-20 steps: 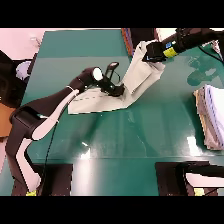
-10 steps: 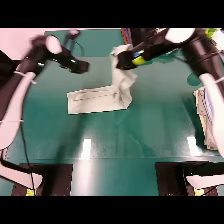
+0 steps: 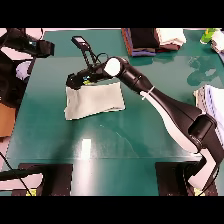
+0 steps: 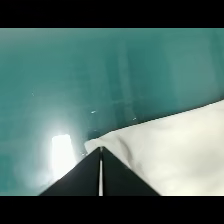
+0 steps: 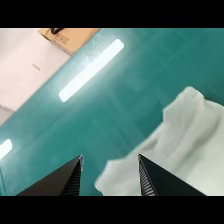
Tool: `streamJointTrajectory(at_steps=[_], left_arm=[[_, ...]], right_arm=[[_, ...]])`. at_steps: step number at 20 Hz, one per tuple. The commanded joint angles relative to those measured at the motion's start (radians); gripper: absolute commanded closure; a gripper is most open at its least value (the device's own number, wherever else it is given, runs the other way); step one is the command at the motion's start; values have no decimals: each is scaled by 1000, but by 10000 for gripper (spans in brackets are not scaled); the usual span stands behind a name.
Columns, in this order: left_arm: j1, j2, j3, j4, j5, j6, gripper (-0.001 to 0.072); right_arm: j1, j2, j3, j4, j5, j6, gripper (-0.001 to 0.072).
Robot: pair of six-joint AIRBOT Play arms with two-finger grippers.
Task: Fold the shirts.
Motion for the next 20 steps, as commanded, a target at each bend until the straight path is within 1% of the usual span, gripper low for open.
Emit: streamJointTrajectory(at_steps=[1,4,6,7,8,9,11,13,15,18,20], left_arm=[[6,18,0,11,-48,2,681],[6,18,0,4,-68,1,681],[4,18,-1,-3,-64,1,681],[2,17,-3,-8,-62,1,681],[-1,16,-4,-14,-60,2,681],[-1,16,-8,-36,-54,2,681],[-1,16,-18,-56,-48,3,681],[-1,16,-31,-60,-47,6,681],[-1,13,-39,-62,-64,25,681],[-1,6,-39,-69,-80,27,681],[-1,5,-39,-71,-80,27,681]], right_arm=[[-74,42,-44,-143,127,72,304],[-208,164,-220,-250,241,143,304],[-298,230,-329,-310,278,214,304],[-342,251,-373,-313,296,220,301],[-381,257,-404,-291,327,220,191],[-406,251,-423,-267,361,220,99],[-430,218,-435,-222,409,220,99],[-420,179,-435,-212,377,234,99],[-396,143,-434,-209,320,272,99],[-352,92,-431,-159,249,273,99],[-326,39,-389,-160,253,273,99]])
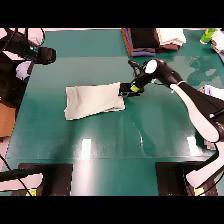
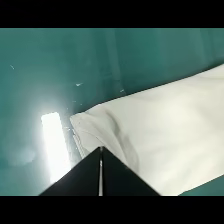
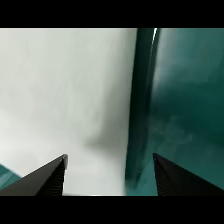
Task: Fold the shirts.
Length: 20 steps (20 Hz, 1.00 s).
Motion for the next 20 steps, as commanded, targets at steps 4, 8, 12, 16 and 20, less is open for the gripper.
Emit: streamJointTrajectory(at_steps=[4,8,12,16,20], left_arm=[[0,-3,-2,-8,-29,5,681],[0,-3,-2,-11,-46,6,681],[-8,-3,-2,-22,-44,8,682],[-123,-3,-2,-9,-19,42,682],[-229,-3,-2,-9,11,58,682]], right_arm=[[52,-186,181,17,66,55,99],[59,-253,270,11,121,54,325],[51,-227,316,-6,74,37,693],[-45,-105,398,-183,146,36,694],[-264,63,406,-344,240,26,692]])
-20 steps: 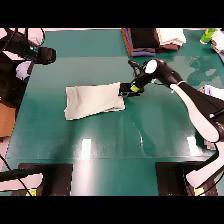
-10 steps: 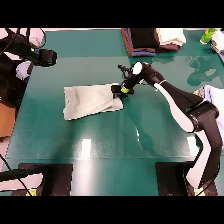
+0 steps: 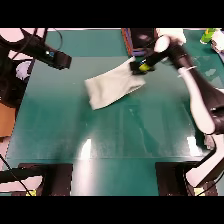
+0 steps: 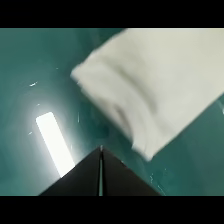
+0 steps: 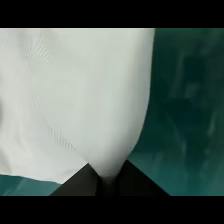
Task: Fold the shirts.
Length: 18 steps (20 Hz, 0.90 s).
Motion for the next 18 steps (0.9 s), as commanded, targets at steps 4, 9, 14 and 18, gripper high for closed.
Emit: streamJointTrajectory(at_steps=[4,9,14,18], left_arm=[[-101,0,0,2,24,11,681],[-101,0,0,-10,25,1,682],[-101,0,0,-21,25,-23,681],[-101,0,0,-21,24,-23,682]], right_arm=[[-436,208,18,-138,126,-14,693],[-744,233,17,-116,196,-15,693],[-872,234,18,-49,192,-35,693],[-898,278,18,28,141,-51,693]])
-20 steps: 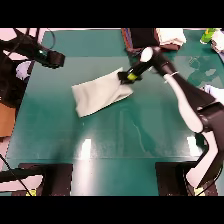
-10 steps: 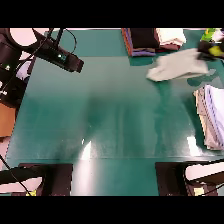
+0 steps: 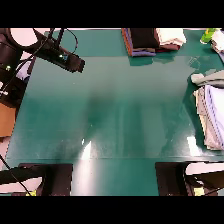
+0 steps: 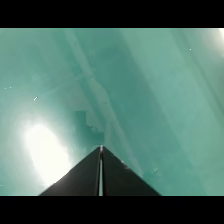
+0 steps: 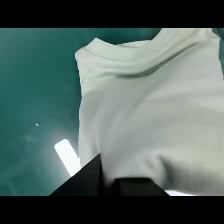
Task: Fold the shirts.
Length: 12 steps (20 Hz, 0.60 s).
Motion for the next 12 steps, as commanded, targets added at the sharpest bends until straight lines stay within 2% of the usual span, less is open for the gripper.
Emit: streamJointTrajectory(at_steps=[1,7,12], left_arm=[[-1,0,0,-2,0,-4,682],[-1,0,0,-2,0,-3,681],[-1,-1,0,-2,-1,4,681]], right_arm=[[-34,52,1,50,-60,-10,693],[-46,212,2,52,-115,-28,693],[-127,286,0,50,-36,-37,694]])
